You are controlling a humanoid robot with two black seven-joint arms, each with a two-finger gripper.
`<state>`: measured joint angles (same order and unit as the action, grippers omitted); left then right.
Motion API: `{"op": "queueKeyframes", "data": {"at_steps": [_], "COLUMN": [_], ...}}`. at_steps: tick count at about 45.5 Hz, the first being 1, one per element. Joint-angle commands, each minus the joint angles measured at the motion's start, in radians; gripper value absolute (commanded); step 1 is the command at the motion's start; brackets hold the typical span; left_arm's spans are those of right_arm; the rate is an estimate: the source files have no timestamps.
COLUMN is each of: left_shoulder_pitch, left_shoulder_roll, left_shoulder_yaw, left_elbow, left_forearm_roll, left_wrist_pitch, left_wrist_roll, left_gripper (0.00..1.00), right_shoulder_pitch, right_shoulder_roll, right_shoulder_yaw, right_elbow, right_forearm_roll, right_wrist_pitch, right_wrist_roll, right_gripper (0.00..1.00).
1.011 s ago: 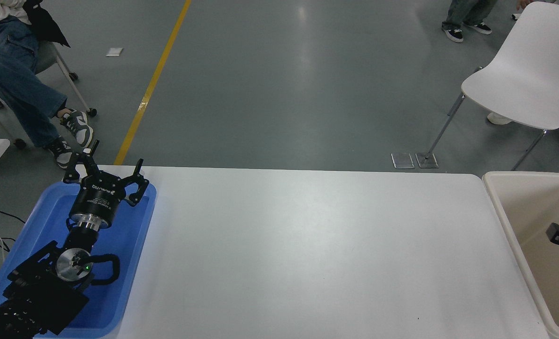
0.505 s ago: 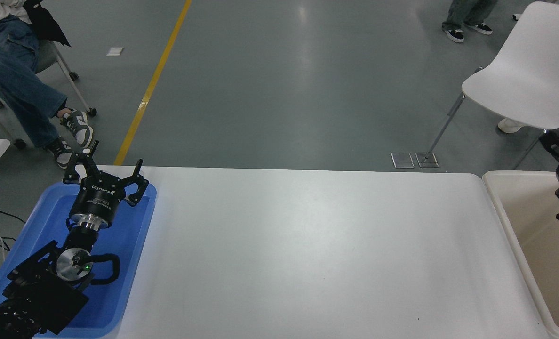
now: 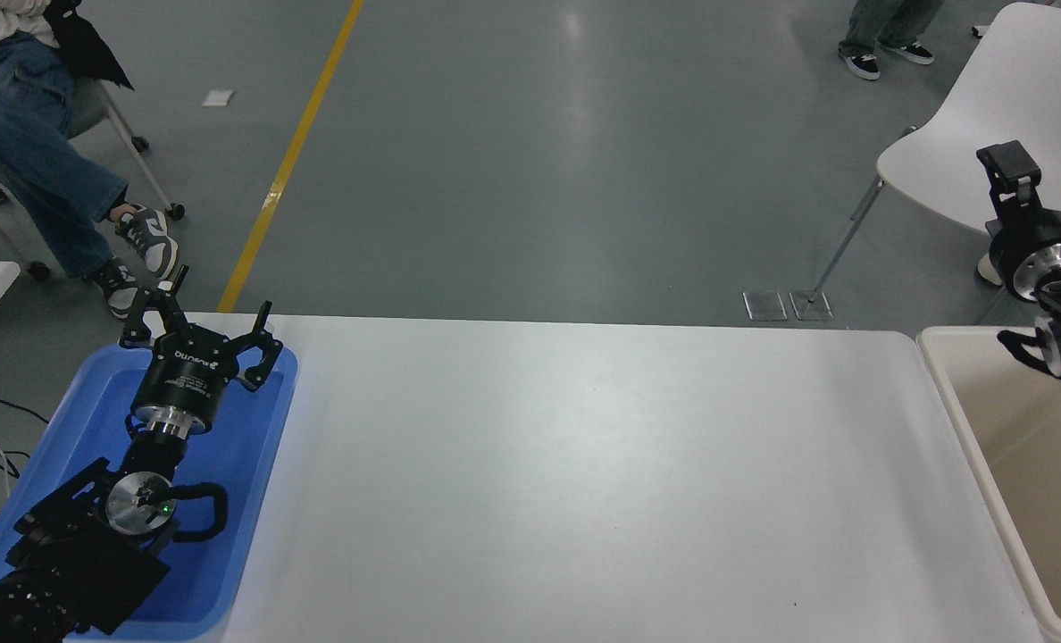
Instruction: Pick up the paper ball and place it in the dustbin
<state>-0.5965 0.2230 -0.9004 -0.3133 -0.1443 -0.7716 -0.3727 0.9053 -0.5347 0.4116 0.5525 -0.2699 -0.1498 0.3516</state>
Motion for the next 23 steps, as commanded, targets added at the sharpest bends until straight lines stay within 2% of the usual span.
{"op": "queueKeyframes", "data": {"at_steps": [1, 10, 17, 23], "left_shoulder_pitch": [0.0, 0.0, 0.0, 0.0], "left_shoulder_roll": [-0.001, 0.001, 0.001, -0.001], "left_shoulder_yaw": [0.0, 0.0, 0.0, 0.0], "left_elbow": [-0.001, 0.0, -0.001, 0.0], "left_forearm_roll": [0.0, 0.0, 0.0, 0.0], "left_wrist_pitch": [0.0, 0.0, 0.0, 0.0], "left_wrist_roll": [0.0, 0.002, 0.0, 0.0], "left_gripper": [1.0, 1.0, 1.0, 1.0], "right_shoulder_pitch": [-0.17, -0.272, -0.361, -0.445], "right_shoulder_roll": [0.045, 0.108, 0.194, 0.266], "right_shoulder_yaw": [0.392, 0.483, 0.567, 0.601], "right_elbow": [0.204, 0.244, 0.244, 0.244], "right_forearm_roll": [-0.002, -0.002, -0.002, -0.012], "right_wrist_pitch": [0.033, 0.102, 0.162, 0.2], "right_wrist_roll": [0.171, 0.191, 0.262, 0.277], "right_gripper": [1.0, 1.0, 1.0, 1.0]}}
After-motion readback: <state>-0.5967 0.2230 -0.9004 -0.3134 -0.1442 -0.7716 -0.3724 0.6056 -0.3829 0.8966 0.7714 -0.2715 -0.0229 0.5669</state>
